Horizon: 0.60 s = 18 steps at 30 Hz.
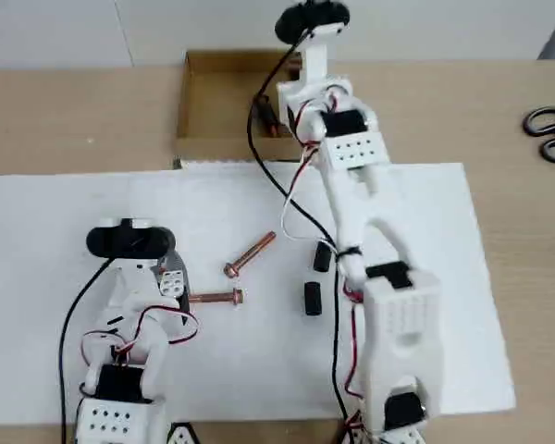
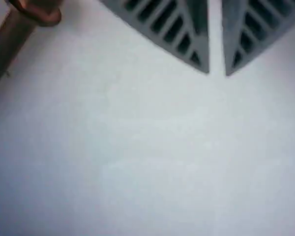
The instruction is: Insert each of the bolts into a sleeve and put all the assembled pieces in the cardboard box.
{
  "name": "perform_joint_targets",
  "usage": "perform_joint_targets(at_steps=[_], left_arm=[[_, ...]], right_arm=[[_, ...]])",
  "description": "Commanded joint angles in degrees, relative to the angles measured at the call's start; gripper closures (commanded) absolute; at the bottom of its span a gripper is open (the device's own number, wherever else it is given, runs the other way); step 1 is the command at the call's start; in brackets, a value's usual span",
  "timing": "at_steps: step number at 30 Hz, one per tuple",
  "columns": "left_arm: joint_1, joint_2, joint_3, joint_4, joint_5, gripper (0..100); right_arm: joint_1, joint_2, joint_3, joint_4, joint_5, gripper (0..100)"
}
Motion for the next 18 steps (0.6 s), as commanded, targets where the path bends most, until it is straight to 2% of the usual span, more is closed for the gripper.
perform_joint_targets(at_steps=[1,8,14,18], left_arm=[[-0.2,-0.4,-0.2,-1.1,0.3,99],[-0.2,-0.4,-0.2,-1.1,0.3,99],[-0.2,-0.4,-0.2,-1.1,0.3,99],[-0.2,-0.4,-0.2,-1.1,0.3,99]], right_arm=[[-1.1,6.9,-13.6,-1.4,1.9,99.1],[-1.9,19.6,-24.2,4.1,11.1,98.3],[-1.5,23.9,-31.2,12.5,11.3,80.4],[-1.5,24.1,-34.5,16.7,11.1,77.9]])
